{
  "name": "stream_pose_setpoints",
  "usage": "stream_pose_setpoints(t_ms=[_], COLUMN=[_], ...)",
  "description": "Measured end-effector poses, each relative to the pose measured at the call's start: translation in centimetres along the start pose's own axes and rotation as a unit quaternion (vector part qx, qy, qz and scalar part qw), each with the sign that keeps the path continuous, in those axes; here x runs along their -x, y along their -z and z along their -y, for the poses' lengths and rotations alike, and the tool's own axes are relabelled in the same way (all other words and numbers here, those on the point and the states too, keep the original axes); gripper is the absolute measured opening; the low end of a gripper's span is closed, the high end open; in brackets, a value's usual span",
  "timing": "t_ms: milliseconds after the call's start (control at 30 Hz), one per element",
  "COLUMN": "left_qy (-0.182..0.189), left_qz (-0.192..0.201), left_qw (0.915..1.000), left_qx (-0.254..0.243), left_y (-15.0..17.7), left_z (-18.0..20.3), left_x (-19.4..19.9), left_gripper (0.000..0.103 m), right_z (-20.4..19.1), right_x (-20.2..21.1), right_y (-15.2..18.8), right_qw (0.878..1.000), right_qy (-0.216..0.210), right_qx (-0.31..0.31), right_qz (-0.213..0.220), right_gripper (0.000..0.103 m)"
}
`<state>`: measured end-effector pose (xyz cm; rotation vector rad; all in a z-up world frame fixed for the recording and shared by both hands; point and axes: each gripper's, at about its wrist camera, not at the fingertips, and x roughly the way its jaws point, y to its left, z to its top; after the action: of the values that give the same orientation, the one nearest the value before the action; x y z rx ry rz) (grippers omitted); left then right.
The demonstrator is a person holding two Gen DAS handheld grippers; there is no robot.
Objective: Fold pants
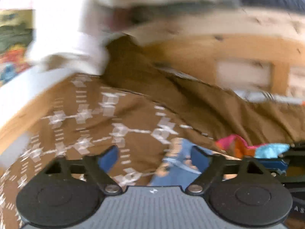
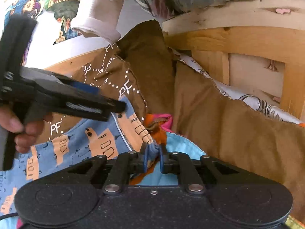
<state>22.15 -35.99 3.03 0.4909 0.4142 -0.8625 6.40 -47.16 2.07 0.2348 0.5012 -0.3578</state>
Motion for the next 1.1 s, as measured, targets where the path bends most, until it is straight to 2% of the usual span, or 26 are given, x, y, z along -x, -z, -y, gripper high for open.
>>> stream_pose_setpoints(t_ms=[67,100,167,200,267,333,400,467,533,600,633,700,733,767,833,900,967,1033,1100], left_qy=[-0.02,-0.033,-0.06,-0.075,-0.11,-0.151,-0.186,-0.209,-0.188,-0.163,-0.155,-0.147,-0.142,-0.134,-0.135,-0.156,-0.184,-0.205,-0.214], left_qz=[0.011,0.012,0.004,-0.009,-0.037,-0.074,-0.101,-0.131,-0.16,-0.183,-0.193,-0.218,-0.232,-0.242,-0.247,-0.241,-0.225,-0.212,-0.229], left_qw=[0.9988,0.9977,0.9956,0.9947,0.9911,0.983,0.9721,0.9584,0.9486,0.9446,0.9446,0.945,0.9445,0.9445,0.9465,0.9485,0.9493,0.9461,0.9421], left_qx=[0.044,0.059,0.072,0.07,0.065,0.074,0.101,0.143,0.199,0.218,0.216,0.195,0.185,0.177,0.158,0.133,0.12,0.134,0.119], left_y=[1.7,3.0,6.0,7.5,10.3,12.8,14.7,16.3,17.6,18.4,18.7,19.1,19.2,19.5,19.1,18.5,17.9,17.7,18.7], left_z=[-1.8,-2.7,-4.5,-5.5,-7.7,-10.7,-14.1,-17.1,-19.9,-21.5,-21.9,-22.2,-22.2,-22.3,-21.8,-21.0,-20.5,-20.4,-19.9], left_x=[2.8,4.3,7.3,8.6,11.0,13.2,14.8,15.8,15.9,15.4,15.1,14.1,13.5,12.9,12.5,12.4,12.7,13.3,12.0], left_gripper=[0.1,0.1,0.102,0.102,0.102,0.102,0.1,0.085,0.08,0.074,0.073,0.063,0.049,0.031,0.012,0.009,0.008,0.008,0.008], right_z=[0.0,-0.1,-0.3,-0.4,-0.7,-1.4,-1.9,-2.3,-2.6,-2.9,-3.2,-3.5,-3.6,-3.6,-3.5,-3.5,-3.4,-3.2,-3.0], right_x=[0.1,0.0,0.0,0.0,0.1,0.0,-0.2,-0.5,-0.7,-0.8,-0.9,-0.9,-0.9,-1.0,-1.1,-1.1,-1.0,-1.0,-1.2], right_y=[0.1,0.1,0.1,0.1,0.2,0.3,0.3,0.3,0.3,0.4,0.5,0.7,0.7,0.8,0.8,0.8,0.7,0.6,0.6], right_qw=[1.0,1.0,1.0,1.0,1.0,1.0,0.999,0.999,0.999,0.999,0.999,0.998,0.998,0.998,0.998,0.998,0.998,0.998,0.999], right_qy=[0.0,0.001,-0.001,-0.002,-0.011,-0.017,-0.014,-0.008,-0.004,-0.001,0.002,0.007,0.009,0.009,0.009,0.01,0.014,0.02,0.022], right_qx=[0.0,0.0,0.003,0.006,0.011,0.024,0.031,0.034,0.036,0.044,0.052,0.062,0.064,0.065,0.064,0.061,0.057,0.051,0.046], right_qz=[0.0,-0.001,-0.003,-0.003,-0.004,-0.005,-0.004,-0.004,-0.004,-0.005,-0.005,-0.005,-0.004,-0.004,-0.005,-0.004,-0.003,-0.004,-0.008], right_gripper=[0.014,0.015,0.024,0.027,0.046,0.057,0.062,0.063,0.066,0.07,0.071,0.071,0.071,0.071,0.071,0.071,0.064,0.059,0.058])
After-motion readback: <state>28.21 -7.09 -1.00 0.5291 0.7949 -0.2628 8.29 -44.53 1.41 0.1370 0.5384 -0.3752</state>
